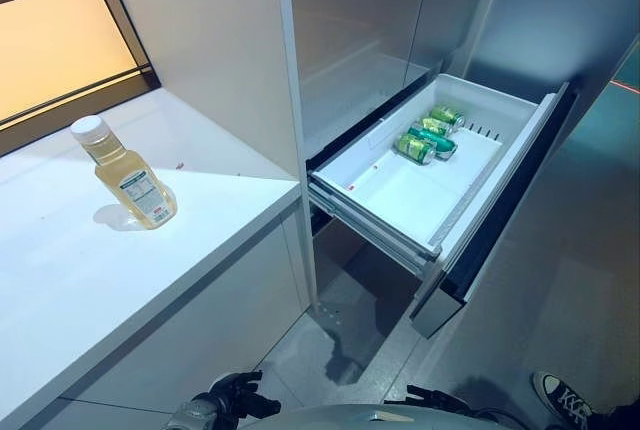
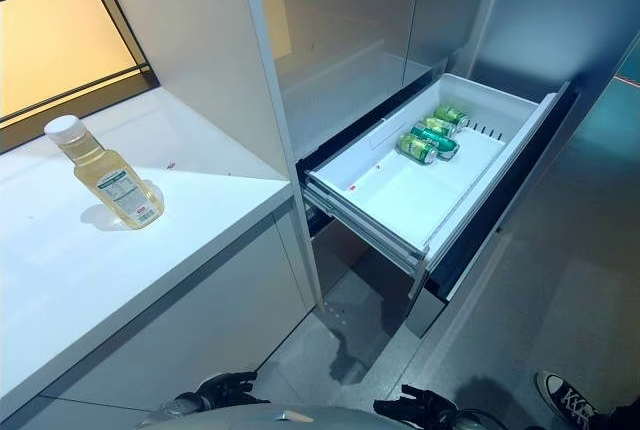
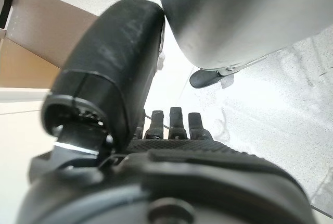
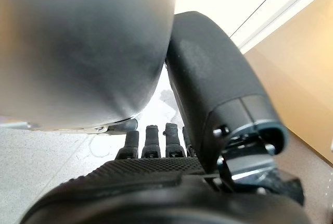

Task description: Put drinks into fridge and close the fridge

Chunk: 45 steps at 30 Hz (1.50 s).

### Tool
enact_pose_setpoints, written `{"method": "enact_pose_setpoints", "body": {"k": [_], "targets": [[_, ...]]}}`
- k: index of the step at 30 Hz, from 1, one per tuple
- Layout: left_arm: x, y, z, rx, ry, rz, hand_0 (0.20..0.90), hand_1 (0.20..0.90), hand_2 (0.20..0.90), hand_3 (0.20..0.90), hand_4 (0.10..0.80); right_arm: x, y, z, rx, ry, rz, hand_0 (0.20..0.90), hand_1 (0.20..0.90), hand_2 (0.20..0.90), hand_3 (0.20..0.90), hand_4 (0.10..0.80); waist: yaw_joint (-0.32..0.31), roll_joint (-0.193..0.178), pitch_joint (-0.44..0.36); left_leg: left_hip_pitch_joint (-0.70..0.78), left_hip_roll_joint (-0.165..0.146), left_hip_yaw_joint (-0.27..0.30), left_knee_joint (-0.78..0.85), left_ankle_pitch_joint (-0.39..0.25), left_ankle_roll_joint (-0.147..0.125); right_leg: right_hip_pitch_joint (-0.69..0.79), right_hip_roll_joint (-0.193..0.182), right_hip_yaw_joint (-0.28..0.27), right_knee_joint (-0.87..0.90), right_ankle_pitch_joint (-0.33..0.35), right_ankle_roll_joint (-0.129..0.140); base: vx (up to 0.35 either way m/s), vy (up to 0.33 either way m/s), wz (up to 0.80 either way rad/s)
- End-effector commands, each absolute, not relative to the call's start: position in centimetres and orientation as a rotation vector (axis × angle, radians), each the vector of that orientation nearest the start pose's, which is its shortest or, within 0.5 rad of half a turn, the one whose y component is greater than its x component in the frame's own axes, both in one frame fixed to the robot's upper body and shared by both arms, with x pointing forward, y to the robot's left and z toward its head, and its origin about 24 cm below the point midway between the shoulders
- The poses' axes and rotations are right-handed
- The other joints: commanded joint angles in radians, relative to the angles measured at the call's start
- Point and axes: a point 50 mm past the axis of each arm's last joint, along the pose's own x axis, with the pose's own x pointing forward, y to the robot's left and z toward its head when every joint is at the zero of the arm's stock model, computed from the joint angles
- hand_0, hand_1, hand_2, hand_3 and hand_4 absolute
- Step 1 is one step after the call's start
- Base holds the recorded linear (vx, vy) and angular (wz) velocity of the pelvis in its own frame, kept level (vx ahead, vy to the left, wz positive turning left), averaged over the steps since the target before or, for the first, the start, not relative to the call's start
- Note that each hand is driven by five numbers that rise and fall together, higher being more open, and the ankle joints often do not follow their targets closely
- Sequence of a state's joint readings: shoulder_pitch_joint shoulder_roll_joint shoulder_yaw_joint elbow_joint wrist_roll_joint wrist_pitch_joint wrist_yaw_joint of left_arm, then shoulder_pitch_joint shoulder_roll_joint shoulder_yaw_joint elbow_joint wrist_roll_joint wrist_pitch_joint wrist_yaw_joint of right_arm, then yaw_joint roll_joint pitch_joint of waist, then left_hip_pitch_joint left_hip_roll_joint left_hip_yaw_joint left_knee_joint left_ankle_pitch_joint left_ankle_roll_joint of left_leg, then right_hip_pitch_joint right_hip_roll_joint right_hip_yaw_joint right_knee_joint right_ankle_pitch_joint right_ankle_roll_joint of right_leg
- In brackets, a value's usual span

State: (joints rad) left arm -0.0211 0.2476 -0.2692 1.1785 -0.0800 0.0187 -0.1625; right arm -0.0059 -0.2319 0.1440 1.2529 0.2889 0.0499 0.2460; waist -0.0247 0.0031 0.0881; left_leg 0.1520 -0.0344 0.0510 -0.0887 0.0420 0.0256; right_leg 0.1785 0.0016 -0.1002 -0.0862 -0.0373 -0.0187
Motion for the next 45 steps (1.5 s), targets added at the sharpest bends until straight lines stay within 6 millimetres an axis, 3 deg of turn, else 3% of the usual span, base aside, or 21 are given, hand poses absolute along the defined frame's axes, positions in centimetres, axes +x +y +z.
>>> {"method": "enact_pose_setpoints", "body": {"k": [1, 12, 15, 20, 23, 24, 25, 26, 27, 30, 32, 33, 34, 35, 38, 40, 41, 45], "targets": [[9.9, 21.0, -16.3, 0.232, 1.241, -0.201, 0.9, 0.9, 0.9, 0.9, 0.8, 9.0, -22.9, -16.2, 0.073, 1.28, 0.027, 0.9, 0.9, 0.9, 0.9, 0.8, 0.013, 0.014, -0.002, -0.008, -0.004, 0.028, 0.039, -0.108, 0.002, -0.066, -0.014, -0.045, 0.074, -0.018, 0.059, 0.0, 0.0, 0.0], [10.3, 21.8, -16.1, 0.239, 1.191, -0.128, 0.9, 0.9, 0.9, 0.9, 0.8, 8.9, -23.0, -16.2, 0.069, 1.284, 0.024, 0.9, 0.9, 0.9, 0.9, 0.8, 0.017, 0.016, -0.002, -0.008, -0.006, 0.023, 0.039, -0.104, 0.0, -0.065, -0.013, -0.047, 0.075, -0.019, 0.058, 0.0, 0.0, 0.0], [11.8, 20.9, -15.5, 0.075, 1.141, -0.225, 0.9, 0.9, 0.9, 0.9, 0.8, 9.3, -23.2, -16.1, 0.061, 1.284, 0.027, 0.9, 0.9, 0.9, 0.9, 0.8, 0.017, 0.02, 0.0, -0.007, -0.005, 0.022, 0.036, -0.103, -0.002, -0.064, -0.013, -0.045, 0.074, -0.018, 0.059, 0.0, 0.0, 0.0], [15.3, 19.1, -12.9, -0.143, 1.022, -0.558, 0.9, 0.9, 0.9, 0.9, 0.8, 10.1, -24.3, -15.5, 0.038, 1.277, 0.03, 0.9, 0.9, 0.9, 0.9, 0.8, 0.017, 0.037, 0.005, -0.015, -0.001, 0.025, 0.033, -0.098, -0.005, -0.075, -0.014, -0.045, 0.077, -0.014, 0.064, -0.013, 0.012, 0.0], [18.9, 19.2, -9.5, -0.225, 0.869, -0.679, 0.9, 0.9, 0.9, 0.9, 0.8, 10.3, -24.8, -15.3, 0.027, 1.271, 0.033, 0.9, 0.9, 0.9, 0.9, 0.8, 0.016, 0.047, 0.006, -0.015, 0.0, 0.025, 0.027, -0.094, -0.006, -0.08, -0.014, -0.042, 0.078, -0.011, 0.068, -0.023, 0.032, -0.01], [21.0, 19.3, -7.0, -0.288, 0.768, -0.747, 0.9, 0.9, 0.9, 0.9, 0.8, 10.2, -25.0, -15.3, 0.024, 1.269, 0.032, 0.9, 0.9, 0.9, 0.9, 0.8, 0.016, 0.052, 0.008, -0.012, -0.001, 0.023, 0.025, -0.094, -0.007, -0.078, -0.015, -0.041, 0.078, -0.012, 0.07, 0.0, 0.0, 0.0], [21.7, 19.2, -6.0, -0.303, 0.735, -0.766, 0.9, 0.9, 0.9, 0.9, 0.8, 10.1, -25.0, -15.3, 0.023, 1.269, 0.031, 0.9, 0.9, 0.9, 0.9, 0.8, 0.017, 0.053, 0.005, -0.017, -0.001, 0.023, 0.025, -0.093, -0.007, -0.082, -0.016, -0.041, 0.078, -0.011, 0.07, -0.025, 0.035, 0.0], [24.3, 18.7, -1.4, -0.386, 0.543, -0.84, 0.9, 0.9, 0.9, 0.9, 0.8, 9.6, -25.3, -15.4, 0.023, 1.266, 0.018, 0.9, 0.9, 0.9, 0.9, 0.8, 0.022, 0.059, 0.004, -0.02, -0.003, 0.018, 0.025, -0.094, -0.005, -0.083, -0.018, -0.04, 0.077, -0.009, 0.071, 0.0, 0.0, 0.0], [24.8, 18.6, -0.1, -0.424, 0.486, -0.857, 0.9, 0.9, 0.9, 0.9, 0.8, 9.5, -25.3, -15.4, 0.025, 1.265, 0.013, 0.9, 0.9, 0.9, 0.9, 0.8, 0.023, 0.06, 0.004, -0.02, -0.004, 0.015, 0.025, -0.094, -0.004, -0.082, -0.018, -0.039, 0.076, -0.009, 0.071, -0.014, 0.031, 0.01], [26.4, 17.6, 7.2, -0.57, 0.117, -0.908, 0.9, 0.9, 0.9, 0.9, 0.8, 8.2, -25.4, -15.7, 0.039, 1.266, -0.011, 0.9, 0.9, 0.9, 0.9, 0.8, 0.036, 0.063, -0.001, -0.015, -0.011, -0.002, 0.02, -0.099, 0.002, -0.072, -0.02, -0.041, 0.069, -0.014, 0.07, 0.004, 0.0, 0.01], [26.5, 17.9, 10.7, -0.624, -0.123, -0.883, 0.9, 0.9, 0.9, 0.9, 0.8, 7.5, -25.0, -15.9, 0.052, 1.271, -0.023, 0.9, 0.9, 0.9, 0.9, 0.8, 0.045, 0.061, -0.006, -0.011, -0.014, -0.015, 0.018, -0.102, 0.005, -0.065, -0.021, -0.045, 0.067, -0.018, 0.069, 0.027, -0.014, 0.07], [26.4, 18.9, 13.5, -0.674, -0.348, -0.815, 0.9, 0.9, 0.9, 0.9, 0.8, 7.0, -24.6, -16.1, 0.063, 1.276, -0.03, 0.9, 0.9, 0.9, 0.9, 0.8, 0.052, 0.057, -0.009, -0.005, -0.015, -0.023, 0.016, -0.105, 0.006, -0.056, -0.02, -0.047, 0.065, -0.021, 0.066, 0.05, -0.022, 0.1], [26.2, 19.9, 14.8, -0.706, -0.473, -0.747, 0.9, 0.9, 0.9, 0.9, 0.8, 6.6, -24.2, -16.3, 0.069, 1.282, -0.032, 0.9, 0.9, 0.9, 0.9, 0.8, 0.057, 0.054, -0.013, -0.001, -0.016, -0.031, 0.015, -0.106, 0.006, -0.051, -0.019, -0.048, 0.064, -0.024, 0.064, 0.046, -0.019, 0.08], [26.2, 20.0, 14.9, -0.714, -0.481, -0.736, 0.9, 0.9, 0.9, 0.9, 0.8, 6.6, -24.1, -16.3, 0.07, 1.283, -0.032, 0.9, 0.9, 0.9, 0.9, 0.8, 0.057, 0.053, -0.013, 0.0, -0.016, -0.033, 0.015, -0.107, 0.006, -0.05, -0.019, -0.049, 0.063, -0.025, 0.064, 0.048, -0.018, 0.01], [24.6, 24.1, 18.6, -0.569, -0.872, -0.344, 0.9, 0.9, 0.9, 0.9, 0.8, 5.6, -22.7, -16.8, 0.09, 1.302, -0.03, 0.9, 0.9, 0.9, 0.9, 0.8, 0.069, 0.037, -0.03, 0.01, -0.018, -0.052, 0.008, -0.111, 0.006, -0.036, -0.014, -0.055, 0.06, -0.034, 0.056, 0.058, -0.037, 0.01], [23.9, 24.6, 19.4, -0.485, -0.952, -0.245, 0.9, 0.9, 0.9, 0.9, 0.8, 5.5, -22.3, -16.9, 0.094, 1.305, -0.027, 0.9, 0.9, 0.9, 0.9, 0.8, 0.071, 0.032, -0.034, 0.012, -0.017, -0.054, 0.007, -0.112, 0.006, -0.033, -0.012, -0.056, 0.059, -0.037, 0.054, 0.038, -0.036, 0.01], [22.9, 25.0, 20.7, -0.343, -1.061, -0.111, 0.9, 0.9, 0.9, 0.9, 0.8, 5.3, -21.8, -17.0, 0.098, 1.31, -0.021, 0.9, 0.9, 0.9, 0.9, 0.8, 0.074, 0.027, -0.04, 0.014, -0.017, -0.058, 0.004, -0.113, 0.005, -0.031, -0.009, -0.059, 0.058, -0.04, 0.052, 0.0, 0.0, 0.0], [22.3, 24.7, 22.3, -0.179, -1.127, 0.092, 0.9, 0.9, 0.9, 0.9, 0.8, 5.1, -21.2, -17.2, 0.097, 1.319, -0.007, 0.9, 0.9, 0.9, 0.9, 0.8, 0.07, 0.019, -0.048, 0.016, -0.015, -0.059, 0.002, -0.115, 0.005, -0.031, -0.005, -0.057, 0.061, -0.046, 0.048, 0.009, -0.005, 0.02]]}}
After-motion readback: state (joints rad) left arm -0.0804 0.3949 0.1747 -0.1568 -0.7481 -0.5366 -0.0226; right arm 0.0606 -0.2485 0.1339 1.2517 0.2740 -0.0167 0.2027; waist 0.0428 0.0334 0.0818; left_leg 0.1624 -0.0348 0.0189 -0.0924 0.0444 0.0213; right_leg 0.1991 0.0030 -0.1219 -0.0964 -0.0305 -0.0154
